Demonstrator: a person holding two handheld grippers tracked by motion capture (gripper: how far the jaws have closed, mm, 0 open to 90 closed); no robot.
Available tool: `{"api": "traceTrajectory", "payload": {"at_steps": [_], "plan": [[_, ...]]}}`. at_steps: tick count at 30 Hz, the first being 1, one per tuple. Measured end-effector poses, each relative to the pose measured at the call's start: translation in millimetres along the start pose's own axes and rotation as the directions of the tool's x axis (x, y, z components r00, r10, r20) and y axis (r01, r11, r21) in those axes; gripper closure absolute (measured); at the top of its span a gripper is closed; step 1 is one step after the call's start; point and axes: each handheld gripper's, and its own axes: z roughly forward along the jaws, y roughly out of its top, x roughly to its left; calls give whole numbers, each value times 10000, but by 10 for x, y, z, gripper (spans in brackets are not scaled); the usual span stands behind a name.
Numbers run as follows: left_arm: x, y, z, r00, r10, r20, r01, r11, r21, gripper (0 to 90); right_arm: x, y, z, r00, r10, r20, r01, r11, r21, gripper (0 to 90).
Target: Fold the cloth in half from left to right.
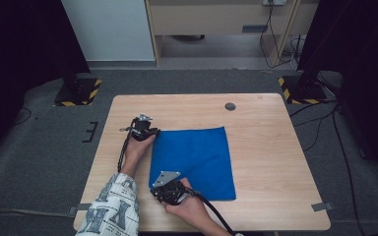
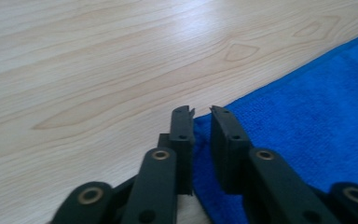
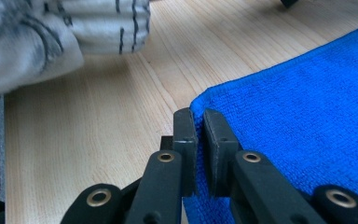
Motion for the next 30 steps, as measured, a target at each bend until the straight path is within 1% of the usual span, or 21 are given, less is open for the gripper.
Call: {"api": "traceTrajectory", "payload": {"at_steps": [1,3,4,5,8,10,11,12,16,17,21,24,28,30], "plan": [[-16,7,3,9999,136,-86,-135,9999,61,851,-5,-2,-4,10000,29,-14,-29,10000,20,846],[-14,10,3,9998,145,-112,-144,9999,67,874,-2,-7,-4,10000,25,0,-25,10000,-14,847],[0,10,-3,9999,31,-98,-31,10000,-4,877,6,-9,-8,10000,47,37,-47,10000,-19,846],[5,13,-12,9999,1,-122,-2,10000,-53,878,11,-10,-11,10000,79,12,-79,10000,-14,845],[7,37,-60,9998,-8,-202,3,9997,-226,880,19,-27,-13,10000,61,-1,-61,10000,-56,845],[-2,64,-105,9995,68,-301,-80,9992,-392,882,22,-41,-9,10000,82,18,-82,10000,-45,845],[-2,64,-105,9995,68,-301,-80,9992,-392,882,28,-45,-8,9999,109,27,-109,9999,-44,845],[-24,88,-140,9996,74,-258,-88,9986,-514,882,34,-48,-8,10000,78,50,-77,10000,-47,845],[-49,120,-198,9996,176,-241,-189,9984,-541,882,70,-39,-5,9998,151,138,-150,9999,-74,848],[-51,136,-214,9996,183,-218,-192,9988,-455,882,84,-33,-3,9998,118,187,-116,9999,-89,849],[-78,185,-272,9995,261,-202,-273,9979,-591,883,121,-7,-14,9995,49,303,-45,9999,-151,850],[-114,244,-327,9984,534,-193,-544,9970,-554,883,156,47,-41,9989,67,474,-51,9994,-346,853],[-126,276,-362,9985,514,-166,-523,9967,-614,884,187,106,-83,9983,91,578,-64,9988,-480,855],[-141,284,-366,9984,548,-151,-556,9969,-552,884,203,133,-113,9974,-115,718,143,9991,-395,855]]}}
